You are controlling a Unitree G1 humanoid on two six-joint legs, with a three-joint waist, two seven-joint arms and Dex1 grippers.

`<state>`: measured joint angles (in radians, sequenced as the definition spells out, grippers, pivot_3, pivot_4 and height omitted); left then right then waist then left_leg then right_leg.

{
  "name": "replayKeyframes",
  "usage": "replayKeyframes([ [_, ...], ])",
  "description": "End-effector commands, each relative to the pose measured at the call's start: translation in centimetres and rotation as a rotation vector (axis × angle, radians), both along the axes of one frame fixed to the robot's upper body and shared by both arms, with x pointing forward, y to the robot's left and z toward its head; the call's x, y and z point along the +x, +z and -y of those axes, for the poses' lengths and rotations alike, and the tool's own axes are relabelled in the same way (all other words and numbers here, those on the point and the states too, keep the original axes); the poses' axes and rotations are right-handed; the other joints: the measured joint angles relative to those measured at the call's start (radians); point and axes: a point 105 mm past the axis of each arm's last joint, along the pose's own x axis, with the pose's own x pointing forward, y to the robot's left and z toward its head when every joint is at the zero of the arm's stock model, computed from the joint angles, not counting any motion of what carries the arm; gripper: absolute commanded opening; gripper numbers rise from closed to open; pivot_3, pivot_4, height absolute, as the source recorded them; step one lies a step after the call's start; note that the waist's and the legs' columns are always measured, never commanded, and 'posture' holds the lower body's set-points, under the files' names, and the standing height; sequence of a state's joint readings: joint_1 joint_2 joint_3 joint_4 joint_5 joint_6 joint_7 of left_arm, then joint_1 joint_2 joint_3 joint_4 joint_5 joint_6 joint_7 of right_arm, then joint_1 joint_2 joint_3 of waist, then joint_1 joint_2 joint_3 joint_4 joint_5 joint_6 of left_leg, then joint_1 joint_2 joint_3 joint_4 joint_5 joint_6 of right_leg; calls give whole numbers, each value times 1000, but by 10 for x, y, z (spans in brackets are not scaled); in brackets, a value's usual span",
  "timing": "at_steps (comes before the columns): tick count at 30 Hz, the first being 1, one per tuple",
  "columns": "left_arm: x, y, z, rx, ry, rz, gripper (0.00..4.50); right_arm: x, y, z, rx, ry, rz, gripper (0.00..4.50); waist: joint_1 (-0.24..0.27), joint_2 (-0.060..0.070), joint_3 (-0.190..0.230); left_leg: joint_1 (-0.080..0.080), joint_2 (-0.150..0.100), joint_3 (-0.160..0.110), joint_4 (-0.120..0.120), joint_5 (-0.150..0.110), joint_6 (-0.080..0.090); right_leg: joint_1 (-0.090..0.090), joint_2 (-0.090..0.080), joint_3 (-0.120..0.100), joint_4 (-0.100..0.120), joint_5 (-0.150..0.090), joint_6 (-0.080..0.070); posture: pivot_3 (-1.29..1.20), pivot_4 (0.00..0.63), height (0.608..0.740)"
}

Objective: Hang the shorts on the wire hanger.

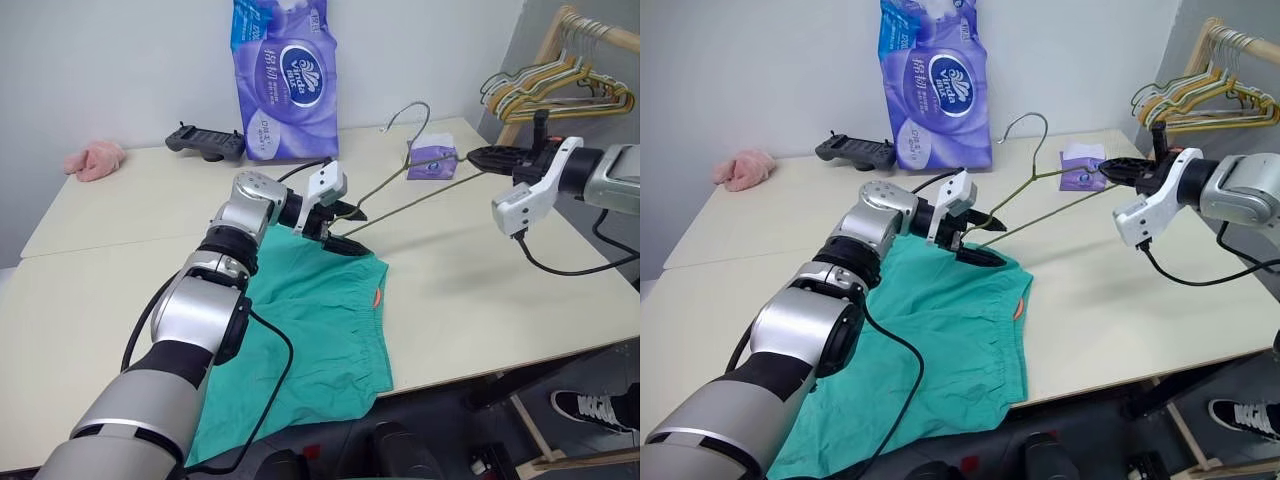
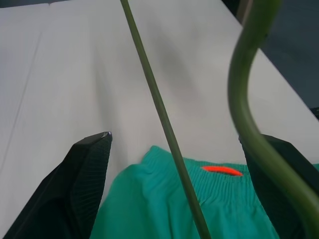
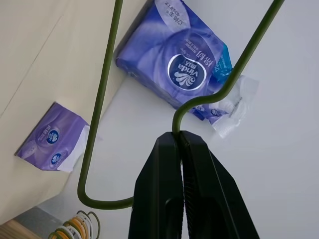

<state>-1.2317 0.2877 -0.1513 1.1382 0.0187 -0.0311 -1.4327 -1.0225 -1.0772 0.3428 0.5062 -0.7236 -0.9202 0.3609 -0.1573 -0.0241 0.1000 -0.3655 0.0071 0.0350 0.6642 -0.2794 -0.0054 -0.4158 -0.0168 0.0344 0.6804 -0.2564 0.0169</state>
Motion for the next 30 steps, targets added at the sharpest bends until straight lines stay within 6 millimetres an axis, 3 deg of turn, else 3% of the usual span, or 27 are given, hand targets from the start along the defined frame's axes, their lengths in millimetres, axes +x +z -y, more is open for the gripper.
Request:
replayKeyframes([
  [1,6,10,1,-10,34,49,3436,-7,32,-12,57,48,91,0,0,0,0,0,0,0,0,0,0,0,0,0,0,0,0,-143,7,740],
  [13,5,10,1,-16,25,37,30,-7,34,-15,59,51,89,0,0,0,0,0,0,0,0,0,0,0,0,0,0,0,0,-141,10,740],
  [20,7,10,2,-2,37,63,30,-7,31,-14,72,41,59,0,-1,0,0,0,-1,0,0,0,0,0,-1,0,0,0,0,-142,10,740],
  [23,14,9,-2,10,93,108,30,-1,15,-4,209,-75,-134,0,-1,-1,-1,0,-1,0,0,0,0,0,-1,0,0,0,0,-142,10,740],
  [26,16,7,-4,13,109,113,0,-4,4,-1,286,-134,-297,818,-4,-1,-2,1,-1,-2,1,0,0,2,-1,-2,0,1,1,-146,11,740],
  [30,17,6,-5,21,121,123,0,-12,1,-2,302,-151,-389,2199,-5,-1,-2,0,-1,-3,1,0,0,2,-3,-3,0,1,1,-144,10,740],
])
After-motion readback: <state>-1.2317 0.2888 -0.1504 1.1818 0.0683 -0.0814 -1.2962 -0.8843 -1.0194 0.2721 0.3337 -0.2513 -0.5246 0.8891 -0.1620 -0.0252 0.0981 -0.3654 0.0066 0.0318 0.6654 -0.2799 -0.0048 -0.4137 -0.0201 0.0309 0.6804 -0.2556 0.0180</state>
